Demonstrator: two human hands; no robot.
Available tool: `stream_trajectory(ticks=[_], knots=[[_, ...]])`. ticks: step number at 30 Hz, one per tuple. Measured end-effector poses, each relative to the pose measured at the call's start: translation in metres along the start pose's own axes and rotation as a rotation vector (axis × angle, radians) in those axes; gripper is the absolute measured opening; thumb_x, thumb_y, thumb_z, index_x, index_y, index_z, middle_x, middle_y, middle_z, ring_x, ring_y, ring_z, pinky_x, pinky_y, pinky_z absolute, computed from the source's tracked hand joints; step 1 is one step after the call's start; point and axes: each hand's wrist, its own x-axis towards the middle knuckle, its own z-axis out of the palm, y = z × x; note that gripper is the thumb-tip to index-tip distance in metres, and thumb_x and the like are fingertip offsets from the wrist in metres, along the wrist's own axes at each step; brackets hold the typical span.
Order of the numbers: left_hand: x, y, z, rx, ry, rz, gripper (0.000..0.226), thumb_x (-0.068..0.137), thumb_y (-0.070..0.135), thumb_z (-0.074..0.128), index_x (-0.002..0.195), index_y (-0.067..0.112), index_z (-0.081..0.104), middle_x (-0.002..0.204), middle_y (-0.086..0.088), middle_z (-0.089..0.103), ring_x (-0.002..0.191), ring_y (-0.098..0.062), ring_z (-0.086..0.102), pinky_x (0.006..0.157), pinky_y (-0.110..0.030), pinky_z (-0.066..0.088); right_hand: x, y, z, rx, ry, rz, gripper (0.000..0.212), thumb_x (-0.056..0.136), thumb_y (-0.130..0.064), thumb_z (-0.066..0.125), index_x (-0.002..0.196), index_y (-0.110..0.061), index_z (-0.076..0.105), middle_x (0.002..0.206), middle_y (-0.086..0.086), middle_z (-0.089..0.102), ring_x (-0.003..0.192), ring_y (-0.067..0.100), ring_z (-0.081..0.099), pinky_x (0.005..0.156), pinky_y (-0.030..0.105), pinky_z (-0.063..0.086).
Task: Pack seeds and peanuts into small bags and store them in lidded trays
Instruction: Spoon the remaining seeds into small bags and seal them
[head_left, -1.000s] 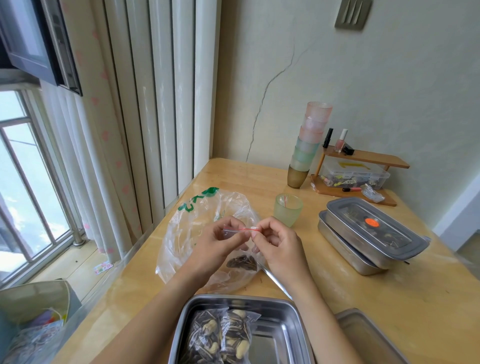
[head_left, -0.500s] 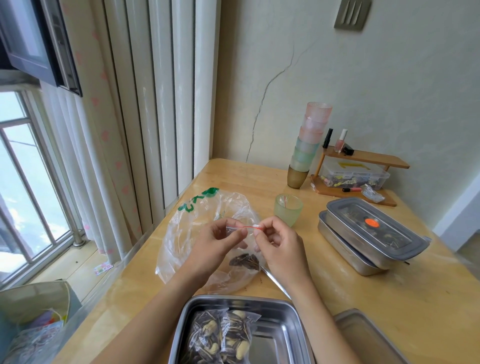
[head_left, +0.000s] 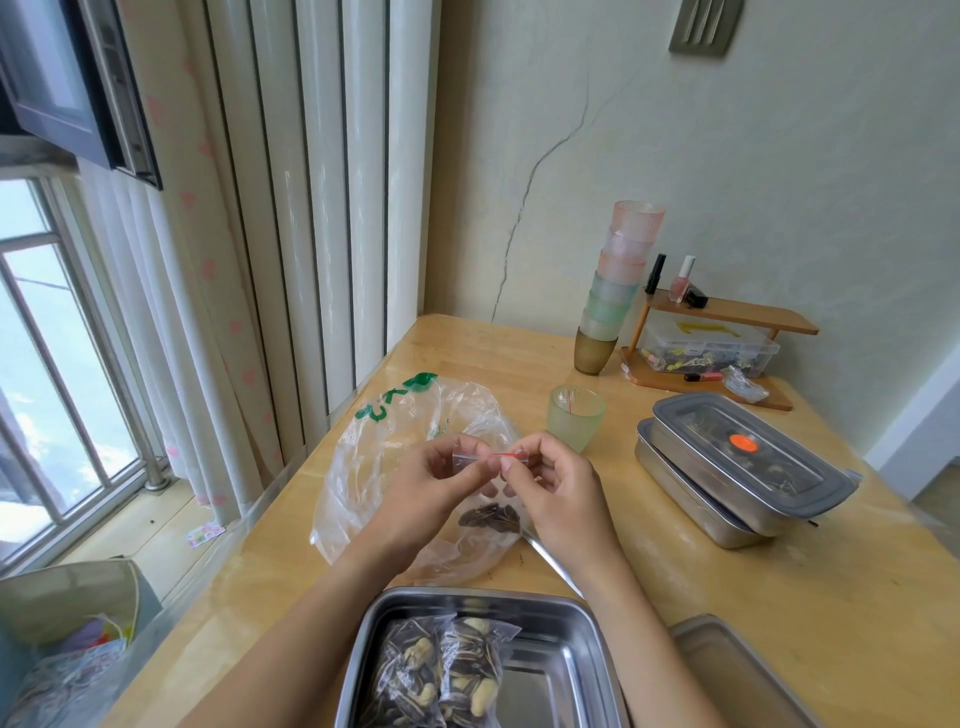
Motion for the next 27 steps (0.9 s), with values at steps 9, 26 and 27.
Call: stream_trajectory(ticks=[9, 26, 27], knots=[[0.0025, -0.0006, -0.0039, -0.033, -0.015, 0.031, 0.015, 0.091, 0.009, 0.074, 0.097, -0.006, 0.073, 0.091, -0.025, 0.073, 0.08, -0.024, 0.069, 0.079, -0.027, 0.057, 0.0016, -0.0054, -0.0071, 0.096, -0.054, 0.025, 0.008, 0.095, -0.007, 0.071, 0.087, -0.009, 0.071, 0.075, 0.002, 0.071, 0.073, 0.015, 0.068, 0.074, 0.032, 0.055], [0.0036, -0.0014, -0.0087, -0.01, -0.037, -0.006, 0.02, 0.091, 0.015, 0.075, 0.105, 0.0, 0.075, 0.099, -0.017, 0.077, 0.088, -0.028, 0.074, 0.085, -0.032, 0.058, -0.0001, -0.0075, -0.009, -0.028, -0.013, -0.025, 0.012, 0.096, -0.016, 0.072, 0.086, -0.022, 0.071, 0.076, 0.001, 0.071, 0.076, 0.024, 0.069, 0.077, 0.05, 0.057], [0.0037, -0.0014, -0.0084, -0.01, -0.028, -0.009, 0.019, 0.092, 0.016, 0.074, 0.104, 0.001, 0.076, 0.098, -0.017, 0.077, 0.087, -0.027, 0.074, 0.084, -0.032, 0.058, 0.0001, -0.0076, -0.0088, -0.028, -0.009, -0.023, 0.012, 0.096, -0.017, 0.072, 0.086, -0.022, 0.071, 0.076, 0.001, 0.071, 0.076, 0.024, 0.069, 0.077, 0.05, 0.057]])
